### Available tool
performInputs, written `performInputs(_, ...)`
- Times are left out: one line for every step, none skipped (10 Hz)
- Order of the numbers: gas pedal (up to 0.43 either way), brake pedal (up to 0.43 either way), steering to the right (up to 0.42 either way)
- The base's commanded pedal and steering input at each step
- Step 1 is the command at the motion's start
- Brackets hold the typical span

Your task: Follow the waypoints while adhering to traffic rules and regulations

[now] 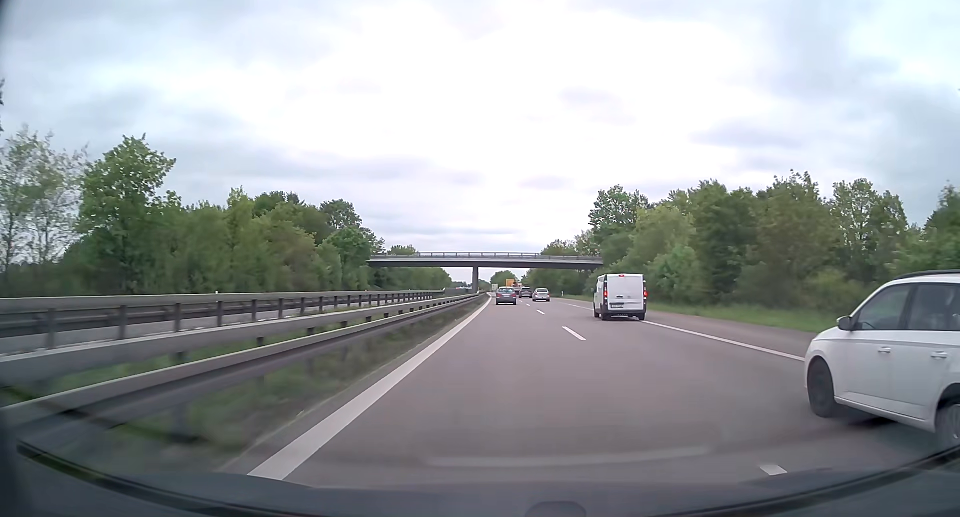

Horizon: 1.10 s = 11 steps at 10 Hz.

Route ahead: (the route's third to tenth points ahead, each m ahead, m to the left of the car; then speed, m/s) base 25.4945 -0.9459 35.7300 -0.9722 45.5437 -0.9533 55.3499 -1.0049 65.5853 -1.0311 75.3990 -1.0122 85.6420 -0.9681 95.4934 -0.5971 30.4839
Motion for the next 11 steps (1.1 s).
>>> performInputs(0.197,0.000,0.000)
performInputs(0.220,0.000,0.000)
performInputs(0.220,0.000,0.000)
performInputs(0.220,0.000,0.000)
performInputs(0.220,0.000,-0.001)
performInputs(0.220,0.000,0.000)
performInputs(0.220,0.000,-0.001)
performInputs(0.220,0.000,0.000)
performInputs(0.220,0.000,0.000)
performInputs(0.220,0.000,0.000)
performInputs(0.220,0.000,0.000)
